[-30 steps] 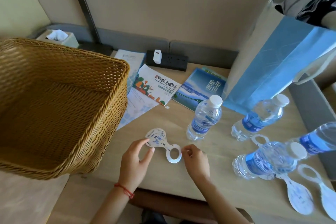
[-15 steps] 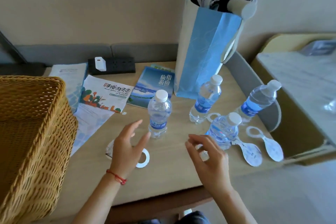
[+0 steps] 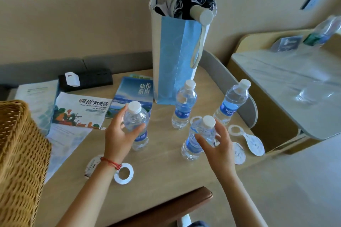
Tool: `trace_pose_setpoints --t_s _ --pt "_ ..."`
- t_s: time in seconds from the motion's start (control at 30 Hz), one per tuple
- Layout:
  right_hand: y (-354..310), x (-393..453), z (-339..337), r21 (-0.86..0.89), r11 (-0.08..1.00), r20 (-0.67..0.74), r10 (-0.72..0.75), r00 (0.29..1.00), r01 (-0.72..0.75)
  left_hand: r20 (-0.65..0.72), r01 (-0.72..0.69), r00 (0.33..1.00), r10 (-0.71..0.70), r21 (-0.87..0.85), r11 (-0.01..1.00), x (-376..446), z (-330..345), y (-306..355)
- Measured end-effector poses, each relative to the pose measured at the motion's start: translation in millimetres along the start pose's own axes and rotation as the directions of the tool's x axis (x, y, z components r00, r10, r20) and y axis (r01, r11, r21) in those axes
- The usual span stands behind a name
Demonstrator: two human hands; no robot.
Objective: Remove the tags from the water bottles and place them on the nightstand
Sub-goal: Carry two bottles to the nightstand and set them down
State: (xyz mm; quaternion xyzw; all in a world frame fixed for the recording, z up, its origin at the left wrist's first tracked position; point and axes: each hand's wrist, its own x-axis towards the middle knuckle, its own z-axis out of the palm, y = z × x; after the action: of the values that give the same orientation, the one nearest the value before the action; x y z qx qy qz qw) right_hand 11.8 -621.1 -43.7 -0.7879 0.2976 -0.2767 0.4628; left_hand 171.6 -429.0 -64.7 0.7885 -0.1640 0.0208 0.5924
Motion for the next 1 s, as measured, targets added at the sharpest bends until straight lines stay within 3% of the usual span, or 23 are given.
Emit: trace_pose_setpoints --t_s 0.33,0.57,0.8,1.0 --pt "19.4 11.9 4.7 0.081 0.989 0.203 0.108 0.973 -0.126 -0.004 0.042 0.999 -0.042 0.012 0.999 0.2 8.5 -15.6" --pt "19.1 16.9 10.5 0.066 0.992 0.103 0.101 0.989 -0.108 -0.035 0.044 0.998 -0.043 0.043 0.998 3.4 10.3 -7.3" --pt "-16.7 14.8 -0.9 0.309 0.945 0.092 0.088 0.992 -0.112 0.105 0.132 0.988 -0.115 -0.171 0.976 5.8 -5.7 19.4" --pt "-42.0 2.1 -16.4 0.349 0.925 0.141 0.109 0.984 -0.152 0.286 0.277 0.943 -0.169 -0.398 0.874 -0.4 -8.0 35.7"
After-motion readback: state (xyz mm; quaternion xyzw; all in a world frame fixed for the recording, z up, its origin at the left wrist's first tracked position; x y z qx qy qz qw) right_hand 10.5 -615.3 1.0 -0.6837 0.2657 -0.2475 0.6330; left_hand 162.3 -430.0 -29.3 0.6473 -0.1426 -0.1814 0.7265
